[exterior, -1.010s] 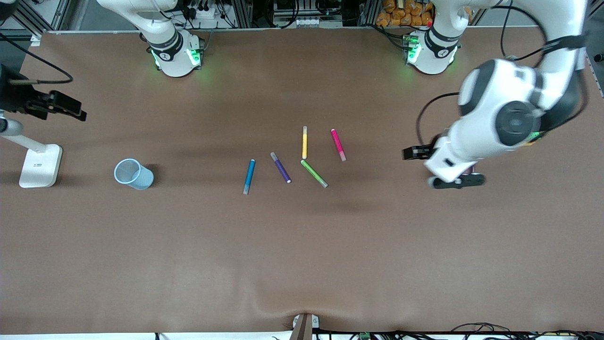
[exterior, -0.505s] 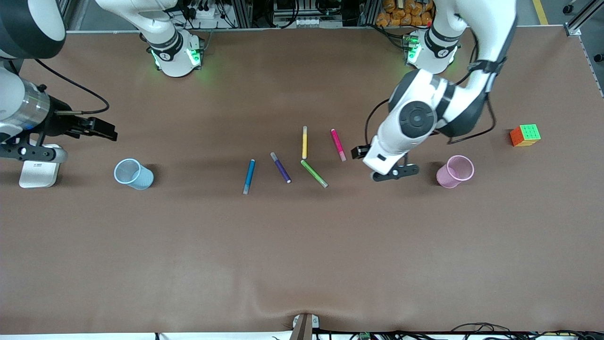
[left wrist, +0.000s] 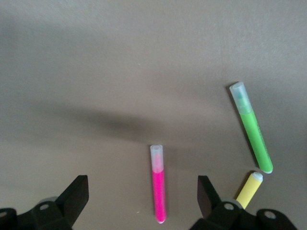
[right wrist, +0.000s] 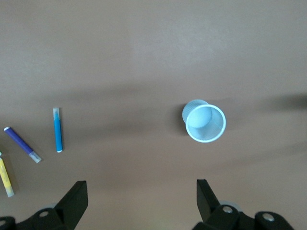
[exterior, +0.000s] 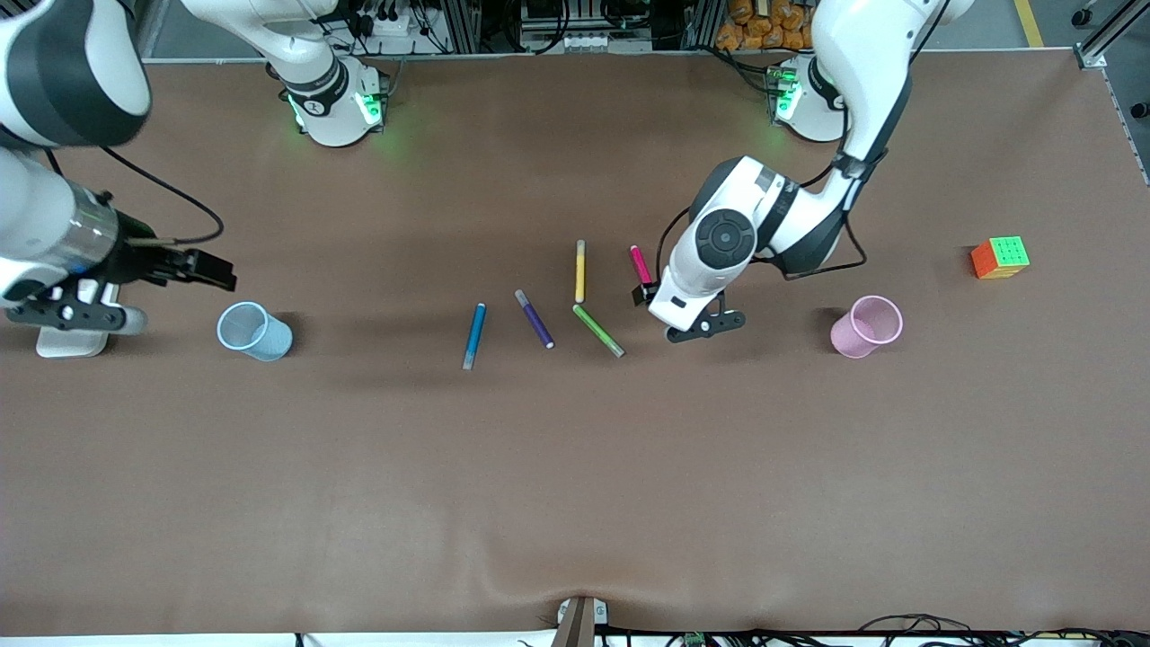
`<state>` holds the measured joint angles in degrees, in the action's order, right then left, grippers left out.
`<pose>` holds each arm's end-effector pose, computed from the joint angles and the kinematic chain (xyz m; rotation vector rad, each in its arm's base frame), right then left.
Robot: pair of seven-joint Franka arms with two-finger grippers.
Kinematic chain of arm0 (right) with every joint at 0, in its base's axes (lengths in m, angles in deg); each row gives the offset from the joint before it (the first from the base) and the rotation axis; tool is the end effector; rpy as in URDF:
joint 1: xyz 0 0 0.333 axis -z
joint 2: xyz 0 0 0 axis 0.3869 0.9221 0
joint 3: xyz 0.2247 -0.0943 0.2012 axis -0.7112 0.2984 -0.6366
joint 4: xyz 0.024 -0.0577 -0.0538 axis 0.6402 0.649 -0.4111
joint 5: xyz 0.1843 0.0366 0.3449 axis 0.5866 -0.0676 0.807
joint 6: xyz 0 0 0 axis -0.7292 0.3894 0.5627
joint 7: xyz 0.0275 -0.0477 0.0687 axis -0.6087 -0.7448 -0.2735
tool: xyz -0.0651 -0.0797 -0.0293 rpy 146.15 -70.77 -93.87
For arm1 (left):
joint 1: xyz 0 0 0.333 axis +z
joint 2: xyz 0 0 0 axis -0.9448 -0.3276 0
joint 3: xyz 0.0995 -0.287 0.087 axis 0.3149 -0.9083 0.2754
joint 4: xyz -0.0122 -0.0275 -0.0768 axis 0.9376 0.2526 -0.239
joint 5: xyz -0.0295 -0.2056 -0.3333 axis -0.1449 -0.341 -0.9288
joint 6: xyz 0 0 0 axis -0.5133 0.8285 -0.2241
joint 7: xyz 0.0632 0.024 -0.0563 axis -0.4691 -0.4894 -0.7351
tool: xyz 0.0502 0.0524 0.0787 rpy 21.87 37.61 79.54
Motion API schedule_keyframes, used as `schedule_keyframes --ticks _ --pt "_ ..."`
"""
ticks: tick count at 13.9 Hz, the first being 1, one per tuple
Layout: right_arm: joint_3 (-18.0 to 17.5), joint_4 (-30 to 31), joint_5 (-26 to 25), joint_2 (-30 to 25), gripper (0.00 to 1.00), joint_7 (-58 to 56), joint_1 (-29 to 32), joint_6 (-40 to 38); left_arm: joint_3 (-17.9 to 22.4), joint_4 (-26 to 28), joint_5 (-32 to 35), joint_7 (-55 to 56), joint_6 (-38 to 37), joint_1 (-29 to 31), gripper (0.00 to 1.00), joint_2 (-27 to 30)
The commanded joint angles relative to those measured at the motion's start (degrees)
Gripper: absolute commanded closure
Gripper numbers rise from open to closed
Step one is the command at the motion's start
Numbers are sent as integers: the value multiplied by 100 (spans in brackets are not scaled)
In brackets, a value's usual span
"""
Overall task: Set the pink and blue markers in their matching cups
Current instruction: 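Grasp the pink marker with the left gripper while the right gripper reaches the blue marker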
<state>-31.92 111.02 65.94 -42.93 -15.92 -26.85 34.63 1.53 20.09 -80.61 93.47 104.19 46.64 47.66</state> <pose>0.5869 0.0434 0.5285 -3.1051 0.1456 0.2167 0.4910 -0.3667 0.2488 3.0899 0.3883 -0.3074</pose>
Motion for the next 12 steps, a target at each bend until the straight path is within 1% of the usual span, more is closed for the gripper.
schedule_keyframes --ticks 1,2,4,7,10,12 --pt "24 -4 16 266 0 114 -118 204 47 34 58 330 361 -239 0 -247" --pt "24 -4 24 336 0 122 -118 248 47 34 58 331 362 -239 4 -317" --pt "24 -4 24 494 0 244 -179 344 47 42 58 340 370 -248 16 -397" --pt "24 -4 33 854 0 964 -556 809 56 34 58 340 397 -257 26 -528" --pt "24 -13 33 1363 0 1010 -943 1503 56 34 102 340 738 -266 27 -704" --pt "24 -21 33 1741 0 1010 -1172 2047 56 34 102 340 836 -274 30 -784"
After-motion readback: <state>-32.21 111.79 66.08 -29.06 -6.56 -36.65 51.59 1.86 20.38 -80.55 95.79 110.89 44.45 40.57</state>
